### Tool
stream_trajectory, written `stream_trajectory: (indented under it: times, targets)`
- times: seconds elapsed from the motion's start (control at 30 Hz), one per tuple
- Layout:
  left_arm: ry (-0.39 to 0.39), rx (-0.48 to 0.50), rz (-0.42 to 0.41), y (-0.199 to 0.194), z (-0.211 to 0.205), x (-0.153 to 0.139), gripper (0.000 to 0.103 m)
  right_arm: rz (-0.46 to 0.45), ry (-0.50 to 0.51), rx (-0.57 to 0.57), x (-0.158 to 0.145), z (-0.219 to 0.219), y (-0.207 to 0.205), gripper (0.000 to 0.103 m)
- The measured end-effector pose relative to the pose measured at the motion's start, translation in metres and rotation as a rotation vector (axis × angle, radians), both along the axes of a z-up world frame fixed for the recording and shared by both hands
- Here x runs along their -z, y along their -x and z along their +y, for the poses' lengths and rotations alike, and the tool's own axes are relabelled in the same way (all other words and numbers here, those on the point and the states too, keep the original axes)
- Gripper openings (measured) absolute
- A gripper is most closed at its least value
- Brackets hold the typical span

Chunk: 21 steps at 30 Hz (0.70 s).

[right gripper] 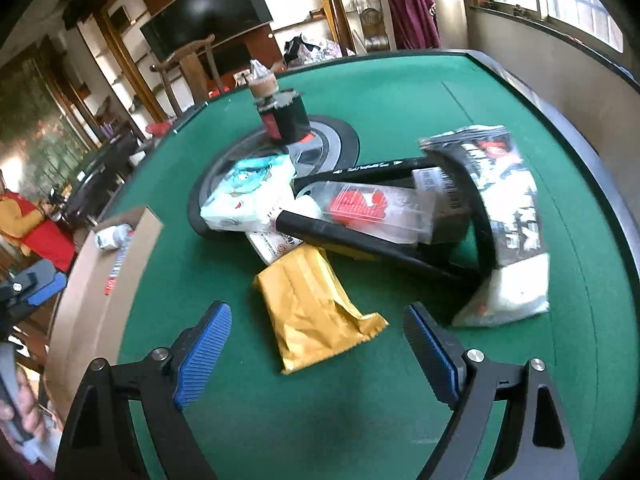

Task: Organize objects
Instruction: 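Return the left gripper to the pile and grasp the blue-white tissue pack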

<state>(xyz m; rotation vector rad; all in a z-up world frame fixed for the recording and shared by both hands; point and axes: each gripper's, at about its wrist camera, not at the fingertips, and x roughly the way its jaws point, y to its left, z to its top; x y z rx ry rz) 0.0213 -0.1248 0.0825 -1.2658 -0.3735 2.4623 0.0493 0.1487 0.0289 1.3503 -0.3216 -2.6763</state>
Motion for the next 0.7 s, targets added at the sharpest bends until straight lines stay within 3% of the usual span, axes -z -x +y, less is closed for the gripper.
stream_trajectory:
  times: [0.13,0.23,0.33,0.47,0.6,0.7]
  targets:
    - [0.016,0.018,-0.006,0.015,0.035,0.004,0.088,0.034,-0.071,-0.022,0.01,-0.016,0.01,0.091]
    - [-0.001,0.023,-0.032,0.029,0.053,0.01,0.088,0.038,-0.053,-0.057,0.015,-0.023,0.015,0.088]
    - [0.003,0.015,-0.057,0.043,0.07,0.018,0.088,0.026,-0.001,-0.055,0.02,-0.017,0.015,0.056]
    - [0.045,0.011,-0.052,0.06,0.095,0.023,0.087,0.016,0.054,-0.038,0.019,-0.002,0.009,0.052]
    - [0.168,0.02,-0.02,0.079,0.122,0.03,0.087,0.007,0.079,-0.037,0.018,0.002,0.007,0.052]
    - [0.221,0.04,-0.045,0.091,0.139,0.04,0.087,0.003,0.081,-0.039,0.018,0.003,0.006,0.053]
